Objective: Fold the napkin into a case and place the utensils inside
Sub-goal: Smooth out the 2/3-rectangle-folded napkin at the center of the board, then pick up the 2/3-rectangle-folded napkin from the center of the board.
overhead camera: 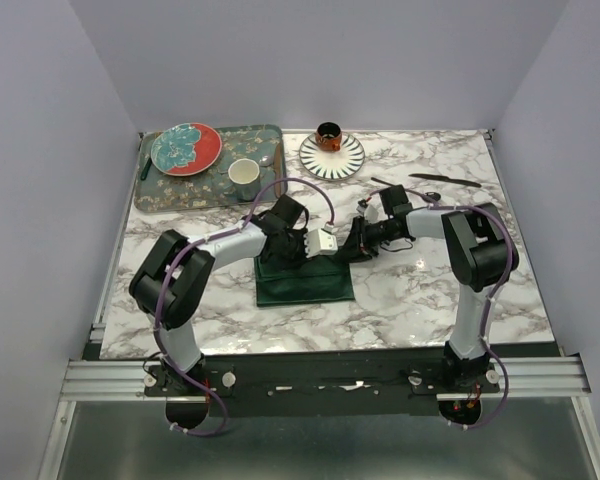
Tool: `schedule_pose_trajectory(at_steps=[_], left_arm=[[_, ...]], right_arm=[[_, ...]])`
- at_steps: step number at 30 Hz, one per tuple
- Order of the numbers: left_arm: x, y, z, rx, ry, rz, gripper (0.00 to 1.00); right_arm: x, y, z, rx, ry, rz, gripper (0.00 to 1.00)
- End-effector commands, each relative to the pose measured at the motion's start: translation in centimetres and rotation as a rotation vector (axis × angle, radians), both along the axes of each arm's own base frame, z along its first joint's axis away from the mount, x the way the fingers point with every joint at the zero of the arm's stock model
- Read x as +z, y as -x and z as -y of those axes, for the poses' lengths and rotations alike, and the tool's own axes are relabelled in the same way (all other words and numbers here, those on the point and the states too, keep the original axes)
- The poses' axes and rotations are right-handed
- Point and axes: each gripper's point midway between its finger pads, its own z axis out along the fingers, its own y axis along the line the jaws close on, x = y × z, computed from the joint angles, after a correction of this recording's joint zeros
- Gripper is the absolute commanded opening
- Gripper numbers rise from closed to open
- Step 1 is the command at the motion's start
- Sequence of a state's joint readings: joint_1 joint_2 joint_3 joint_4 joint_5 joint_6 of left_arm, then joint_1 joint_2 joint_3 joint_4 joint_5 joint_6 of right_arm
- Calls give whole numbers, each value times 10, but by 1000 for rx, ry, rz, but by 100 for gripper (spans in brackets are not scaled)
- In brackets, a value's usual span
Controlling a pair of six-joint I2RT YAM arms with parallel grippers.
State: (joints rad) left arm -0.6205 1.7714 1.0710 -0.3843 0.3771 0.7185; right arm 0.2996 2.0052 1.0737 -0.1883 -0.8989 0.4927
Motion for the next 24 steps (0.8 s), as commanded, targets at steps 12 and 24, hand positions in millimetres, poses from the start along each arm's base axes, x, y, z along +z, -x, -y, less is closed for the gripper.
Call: schedule_pose_trajectory(at_steps=[12, 24], left_arm=[[36, 75, -1, -82, -6, 315, 53], [-10, 94, 10, -91, -170, 435, 43]], right_arm=[[-35, 7, 20, 4, 172, -16, 28], [-39, 9, 22, 17, 183, -4, 27]])
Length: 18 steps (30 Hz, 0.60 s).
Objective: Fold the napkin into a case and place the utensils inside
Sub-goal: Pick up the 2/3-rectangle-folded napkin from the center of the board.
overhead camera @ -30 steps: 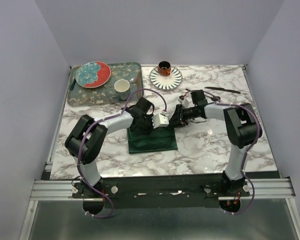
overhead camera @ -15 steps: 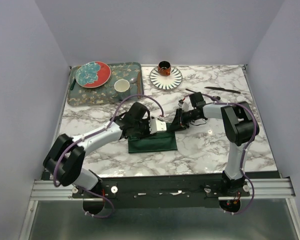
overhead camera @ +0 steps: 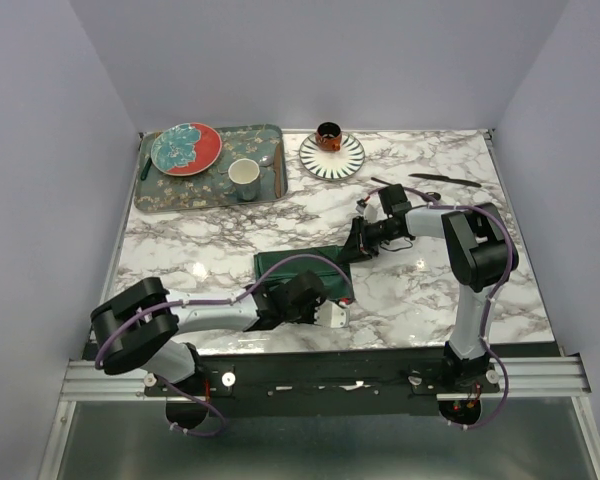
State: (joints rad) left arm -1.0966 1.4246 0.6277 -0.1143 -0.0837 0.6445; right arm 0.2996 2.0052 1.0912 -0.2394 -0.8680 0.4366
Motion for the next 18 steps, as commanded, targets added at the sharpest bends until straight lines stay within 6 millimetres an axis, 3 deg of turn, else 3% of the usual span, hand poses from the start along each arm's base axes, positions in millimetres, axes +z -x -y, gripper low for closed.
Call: schedule_pose_trajectory(at_steps=[1, 3, 4, 10, 18], left_arm=[[-12, -17, -2, 71, -59, 80, 38], [-14, -16, -1, 58, -71, 75, 31], [-14, -16, 0, 53, -63, 56, 23], [-7, -18, 2, 53, -34, -35, 4], [15, -27, 11, 51, 46, -144, 0]], right_arm=[[-35, 8, 18, -7, 146, -28, 27], [-36, 9, 18, -3, 148, -27, 27], [-36, 9, 18, -2, 149, -24, 27], [-39, 8, 19, 5, 158, -16, 26], [-41, 7, 20, 15, 166, -6, 26]])
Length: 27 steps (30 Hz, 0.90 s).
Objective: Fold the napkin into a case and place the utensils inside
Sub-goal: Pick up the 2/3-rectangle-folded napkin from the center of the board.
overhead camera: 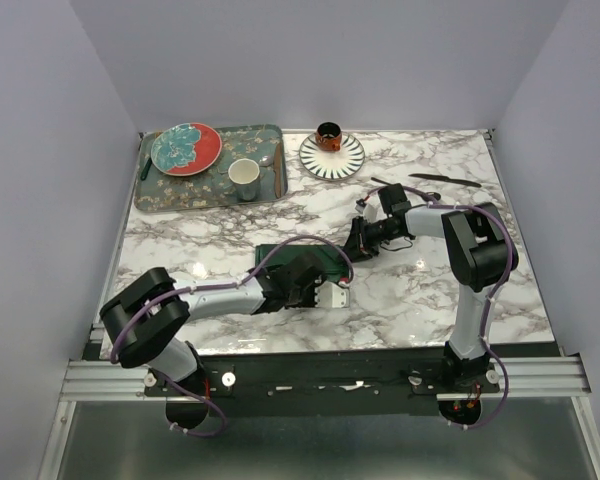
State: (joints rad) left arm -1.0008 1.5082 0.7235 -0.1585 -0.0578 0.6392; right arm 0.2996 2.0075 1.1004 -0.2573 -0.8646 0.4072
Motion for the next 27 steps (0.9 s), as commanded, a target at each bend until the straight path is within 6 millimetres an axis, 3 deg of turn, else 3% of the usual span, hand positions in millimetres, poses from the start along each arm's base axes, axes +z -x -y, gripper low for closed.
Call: schedule_pose_trajectory(at_steps=[1, 7, 12, 13, 16, 22, 27], left_arm=[[18, 2, 14, -30, 77, -120, 0], [26, -15, 16, 10, 111, -205, 0], [21, -25, 14, 40, 106, -196, 1], [21, -24, 13, 42, 106, -194, 13], [9, -15, 7, 28, 68, -181, 30], [-10, 8, -3, -53, -21, -119, 43], [-25, 9, -5, -56, -68, -114, 42]], right_arm=[[-41, 7, 20, -1, 162, -16, 26], [-44, 8, 21, 2, 169, -19, 26], [-44, 6, 21, 5, 168, -14, 26], [-44, 7, 20, 7, 169, -16, 26], [-44, 7, 20, 8, 169, -15, 26], [-45, 7, 21, 9, 172, -17, 26], [-46, 8, 21, 9, 172, -21, 26]])
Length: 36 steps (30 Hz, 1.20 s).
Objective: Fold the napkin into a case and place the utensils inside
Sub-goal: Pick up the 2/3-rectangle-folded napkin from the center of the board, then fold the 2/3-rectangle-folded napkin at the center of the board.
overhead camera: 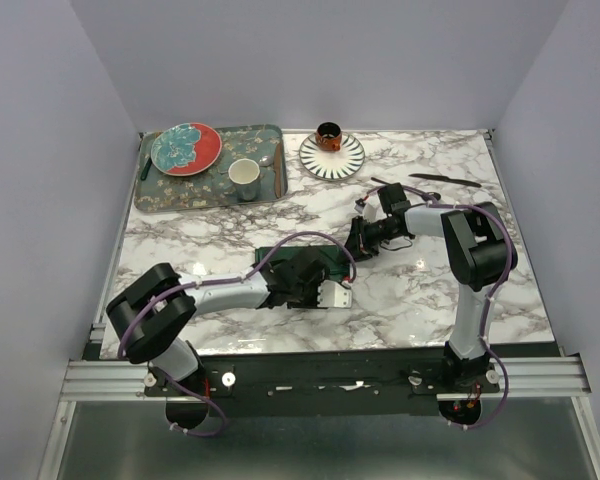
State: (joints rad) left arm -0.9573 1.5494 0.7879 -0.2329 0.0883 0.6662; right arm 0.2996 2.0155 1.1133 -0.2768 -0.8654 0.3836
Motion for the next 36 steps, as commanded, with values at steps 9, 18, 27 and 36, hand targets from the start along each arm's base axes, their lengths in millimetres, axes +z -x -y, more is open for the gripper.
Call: schedule_pose_trajectory(at_steps=[9, 18, 27, 36], left_arm=[[-27, 8, -9, -42, -107, -62, 0], [21, 13, 11, -41, 32, -341, 0], [36, -28, 15, 54, 107, -506, 0], [39, -66, 17, 93, 164, -625, 0]], right_arm=[[-44, 8, 21, 6, 168, -7, 26], [-40, 8, 22, 27, 164, 18, 26], [-40, 9, 22, 43, 161, 31, 26], [-40, 7, 23, 51, 165, 41, 26]])
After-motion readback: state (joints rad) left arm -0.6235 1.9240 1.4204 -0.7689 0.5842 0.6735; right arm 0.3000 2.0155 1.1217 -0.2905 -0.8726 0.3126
